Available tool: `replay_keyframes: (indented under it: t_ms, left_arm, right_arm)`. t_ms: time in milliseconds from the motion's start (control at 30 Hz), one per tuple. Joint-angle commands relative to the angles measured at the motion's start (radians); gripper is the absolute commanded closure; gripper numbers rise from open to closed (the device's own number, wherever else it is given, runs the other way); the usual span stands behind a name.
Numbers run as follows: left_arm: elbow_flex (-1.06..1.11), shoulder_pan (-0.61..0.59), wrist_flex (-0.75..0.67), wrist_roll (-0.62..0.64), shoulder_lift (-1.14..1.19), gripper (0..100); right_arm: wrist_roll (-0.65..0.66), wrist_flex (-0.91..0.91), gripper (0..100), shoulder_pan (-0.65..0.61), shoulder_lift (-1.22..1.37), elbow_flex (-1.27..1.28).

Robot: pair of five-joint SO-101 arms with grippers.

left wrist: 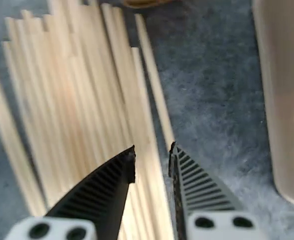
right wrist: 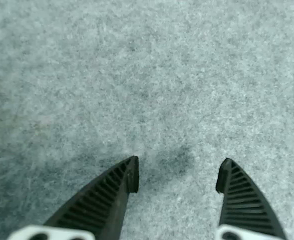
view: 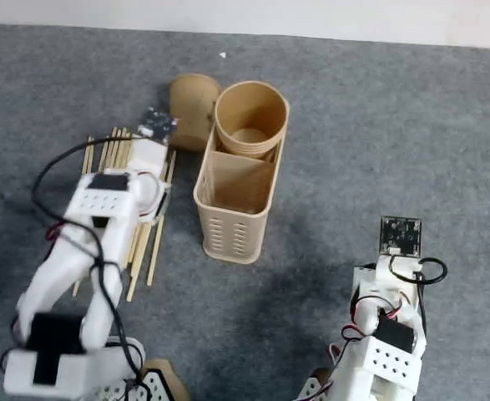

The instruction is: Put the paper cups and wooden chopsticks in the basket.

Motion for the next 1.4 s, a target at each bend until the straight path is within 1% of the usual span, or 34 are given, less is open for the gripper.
replay_keyframes:
  t_ms: [0, 67, 300, 533, 633, 733, 800, 867, 1067, 1133, 1200, 1367]
  left_arm:
    - [-0.071, 0.035, 0.003, 0.025, 0.067, 82]
    - [-0.090, 0.031, 0.003, 0.025, 0.111, 81]
    - [-0.145, 0.007, 0.003, 0.025, 0.211, 81]
    - [-0.214, -0.076, 0.008, 0.025, 0.288, 81]
    - [-0.220, -0.076, 0.008, 0.018, 0.315, 82]
    - [-0.220, -0.061, 0.009, 0.015, 0.320, 88]
    - [-0.220, -0.050, 0.009, -0.034, 0.320, 93]
    - [-0.219, -0.039, 0.009, -0.052, 0.320, 94]
    - [-0.220, -0.039, 0.009, -0.058, 0.320, 95]
    - [-0.237, -0.039, 0.011, -0.058, 0.318, 97]
    - [-0.298, -0.039, 0.063, -0.058, 0.318, 98]
    - [-0.558, -0.038, 0.284, -0.054, 0.318, 98]
  right_arm:
    - [0.006, -0.016, 73.8, 0.010, -0.013, 0.028]
    - [0.008, -0.016, 73.8, 0.010, -0.013, 0.028]
    - [0.008, -0.016, 73.8, 0.010, -0.013, 0.028]
    - [0.008, -0.016, 73.8, 0.010, -0.013, 0.028]
    - [0.008, -0.016, 73.8, 0.010, -0.013, 0.028]
    - [0.008, -0.016, 73.8, 0.010, -0.013, 0.028]
    - [0.008, -0.016, 73.8, 0.010, -0.013, 0.028]
    - [0.008, -0.016, 73.8, 0.010, -0.013, 0.030]
    - [0.008, -0.016, 73.8, 0.008, -0.013, 0.030]
    - [0.008, -0.016, 73.8, 0.008, -0.013, 0.030]
    - [0.008, -0.016, 73.8, 0.008, -0.013, 0.030]
    - [0.008, -0.016, 73.8, 0.008, -0.013, 0.030]
